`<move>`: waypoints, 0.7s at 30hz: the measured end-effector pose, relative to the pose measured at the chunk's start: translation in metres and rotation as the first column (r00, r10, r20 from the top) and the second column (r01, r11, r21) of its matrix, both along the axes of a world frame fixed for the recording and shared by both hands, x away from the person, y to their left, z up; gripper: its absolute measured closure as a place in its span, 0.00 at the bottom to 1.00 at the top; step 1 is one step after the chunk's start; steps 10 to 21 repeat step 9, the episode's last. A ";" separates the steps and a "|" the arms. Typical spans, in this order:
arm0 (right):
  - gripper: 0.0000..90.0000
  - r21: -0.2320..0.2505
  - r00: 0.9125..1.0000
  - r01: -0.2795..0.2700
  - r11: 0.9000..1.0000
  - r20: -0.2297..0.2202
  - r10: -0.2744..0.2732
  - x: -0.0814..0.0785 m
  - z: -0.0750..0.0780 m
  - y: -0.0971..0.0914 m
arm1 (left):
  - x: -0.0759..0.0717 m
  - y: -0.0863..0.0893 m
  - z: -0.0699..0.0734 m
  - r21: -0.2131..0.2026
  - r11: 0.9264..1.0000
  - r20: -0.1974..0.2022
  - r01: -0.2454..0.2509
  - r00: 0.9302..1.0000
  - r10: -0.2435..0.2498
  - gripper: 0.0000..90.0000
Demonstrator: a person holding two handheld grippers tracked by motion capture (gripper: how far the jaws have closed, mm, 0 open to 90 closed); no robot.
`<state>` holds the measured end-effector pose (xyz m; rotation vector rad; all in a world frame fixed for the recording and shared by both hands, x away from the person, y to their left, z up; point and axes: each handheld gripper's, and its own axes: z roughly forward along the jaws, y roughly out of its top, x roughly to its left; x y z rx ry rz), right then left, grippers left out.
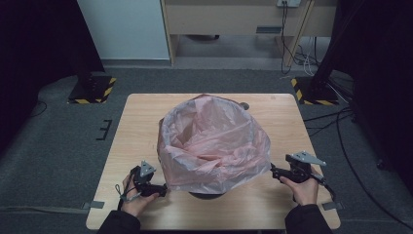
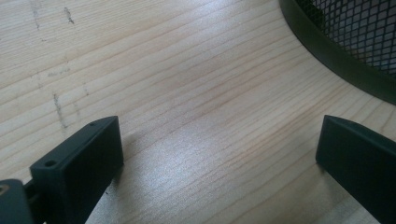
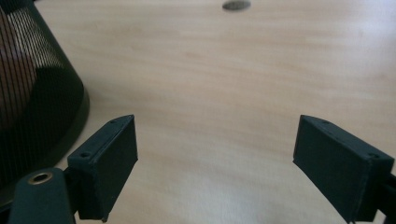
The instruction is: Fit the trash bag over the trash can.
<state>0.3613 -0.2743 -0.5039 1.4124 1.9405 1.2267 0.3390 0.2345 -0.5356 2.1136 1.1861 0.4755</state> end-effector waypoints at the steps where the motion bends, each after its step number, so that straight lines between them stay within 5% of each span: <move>1: 0.15 -0.002 1.000 -0.002 1.000 0.000 0.002 -0.002 -0.002 -0.002 | 0.000 0.000 0.001 0.000 1.000 -0.001 0.000 1.000 0.000 0.02; 4: 0.13 -0.004 1.000 -0.020 1.000 -0.015 0.020 -0.008 -0.006 -0.005 | 0.000 0.003 0.004 0.011 1.000 -0.012 0.013 1.000 -0.013 0.08; 9: 0.13 -0.075 0.998 -0.037 0.996 -0.044 0.034 -0.010 -0.012 -0.008 | 0.001 0.006 0.006 -0.008 1.000 -0.023 0.004 1.000 -0.004 0.13; 21: 0.13 -0.075 0.998 -0.037 0.996 -0.044 0.034 -0.010 -0.012 -0.008 | 0.001 0.006 0.006 -0.008 1.000 -0.023 0.004 1.000 -0.004 0.13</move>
